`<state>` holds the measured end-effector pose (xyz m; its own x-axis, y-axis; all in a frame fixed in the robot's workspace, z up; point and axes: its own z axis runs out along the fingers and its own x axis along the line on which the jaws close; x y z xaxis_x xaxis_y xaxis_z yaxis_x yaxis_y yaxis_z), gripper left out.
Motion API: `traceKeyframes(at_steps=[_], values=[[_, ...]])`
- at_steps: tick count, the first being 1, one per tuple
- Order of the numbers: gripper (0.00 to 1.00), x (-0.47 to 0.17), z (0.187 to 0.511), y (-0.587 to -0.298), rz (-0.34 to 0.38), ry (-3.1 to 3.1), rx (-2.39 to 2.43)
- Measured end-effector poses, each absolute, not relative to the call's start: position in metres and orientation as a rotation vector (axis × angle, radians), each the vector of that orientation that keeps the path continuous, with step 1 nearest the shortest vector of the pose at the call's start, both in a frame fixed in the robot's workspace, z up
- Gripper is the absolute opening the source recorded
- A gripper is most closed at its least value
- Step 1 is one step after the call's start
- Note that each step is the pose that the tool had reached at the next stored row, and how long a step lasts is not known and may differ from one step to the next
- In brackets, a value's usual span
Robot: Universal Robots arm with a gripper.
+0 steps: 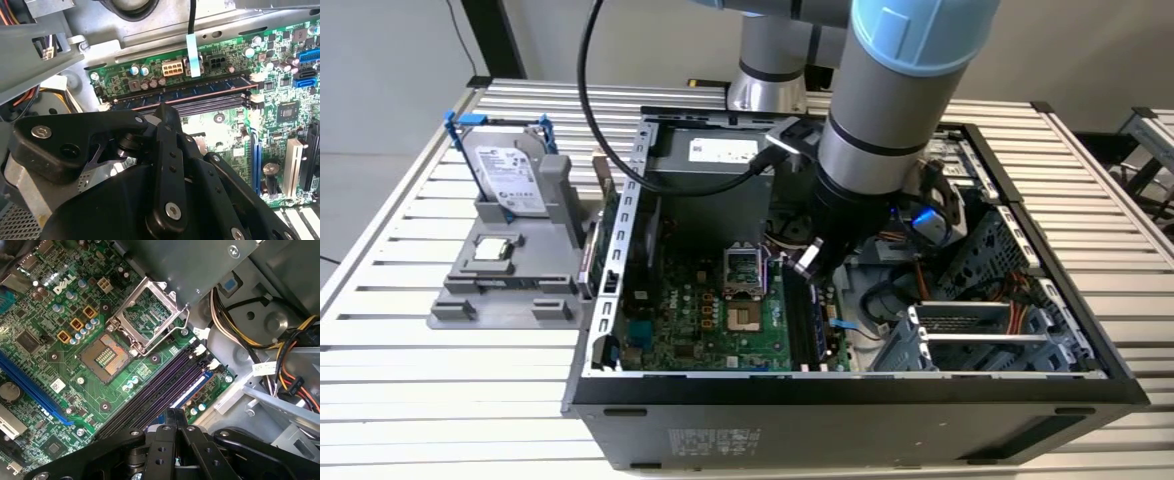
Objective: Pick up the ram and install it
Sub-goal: 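Press down the ram until it locks into place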
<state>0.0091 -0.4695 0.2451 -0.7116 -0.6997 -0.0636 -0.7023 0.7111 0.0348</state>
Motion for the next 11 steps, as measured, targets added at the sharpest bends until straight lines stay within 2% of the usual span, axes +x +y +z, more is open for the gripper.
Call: traceKeyframes(at_steps=[11], values=[[0.00, 0.0115, 0.2450, -0.4680, 0.093, 2.840, -1.224]])
